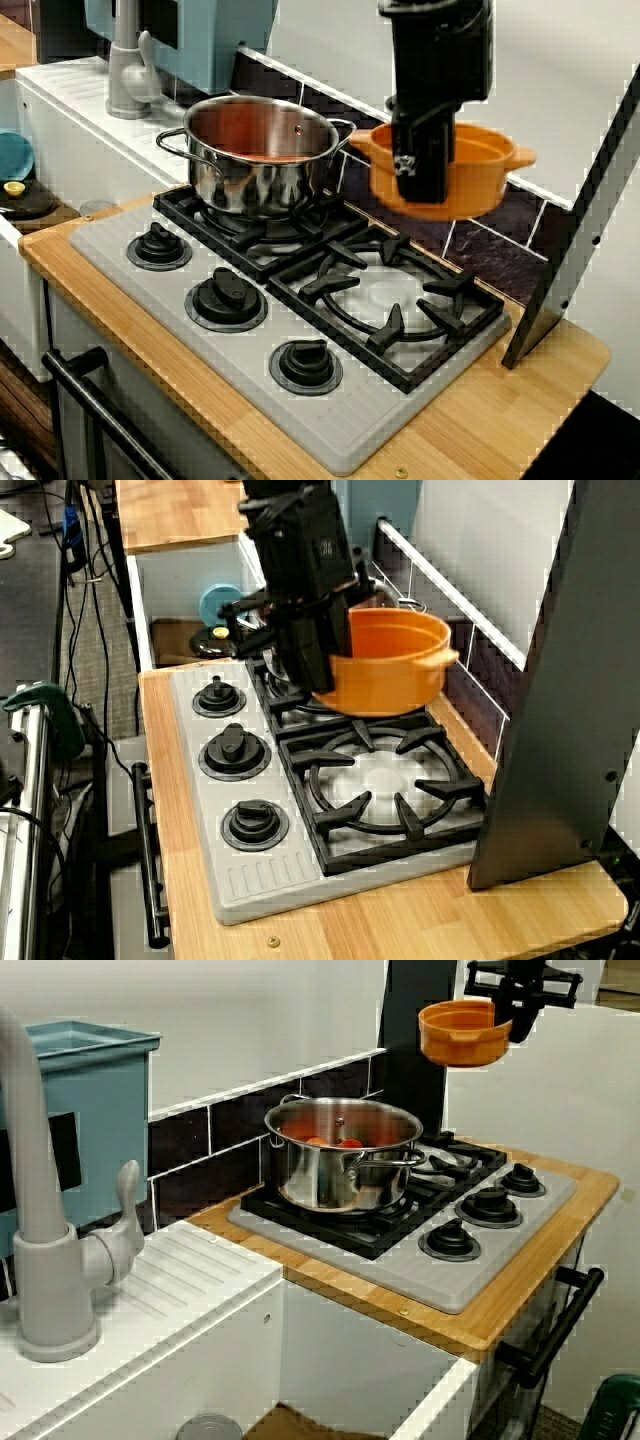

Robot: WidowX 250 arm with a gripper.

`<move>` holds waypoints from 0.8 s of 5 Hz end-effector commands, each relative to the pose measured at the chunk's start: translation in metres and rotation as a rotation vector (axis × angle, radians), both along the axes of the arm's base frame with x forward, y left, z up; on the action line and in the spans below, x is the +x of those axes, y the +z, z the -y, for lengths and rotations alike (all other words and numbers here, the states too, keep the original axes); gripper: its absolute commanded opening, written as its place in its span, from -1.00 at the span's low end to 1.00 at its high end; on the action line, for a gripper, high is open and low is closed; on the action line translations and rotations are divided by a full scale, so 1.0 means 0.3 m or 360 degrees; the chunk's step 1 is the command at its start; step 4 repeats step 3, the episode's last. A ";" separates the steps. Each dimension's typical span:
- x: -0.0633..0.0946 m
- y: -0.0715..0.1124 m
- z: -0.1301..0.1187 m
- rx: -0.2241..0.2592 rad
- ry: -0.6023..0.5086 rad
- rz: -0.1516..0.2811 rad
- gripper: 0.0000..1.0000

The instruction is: Lift pot from stove

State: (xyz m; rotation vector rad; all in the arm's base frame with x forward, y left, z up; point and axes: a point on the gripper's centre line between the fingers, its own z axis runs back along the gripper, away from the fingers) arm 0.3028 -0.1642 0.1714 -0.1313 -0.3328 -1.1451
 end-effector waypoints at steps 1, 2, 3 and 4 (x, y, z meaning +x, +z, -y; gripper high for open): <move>0.022 0.148 0.011 -0.0087 -0.0023 0.0148 -1.00; 0.010 0.173 0.022 -0.0110 -0.0050 0.0143 -1.00; 0.005 0.204 0.038 -0.0128 -0.0086 0.0142 -1.00; 0.005 0.204 0.038 -0.0128 -0.0086 0.0142 -1.00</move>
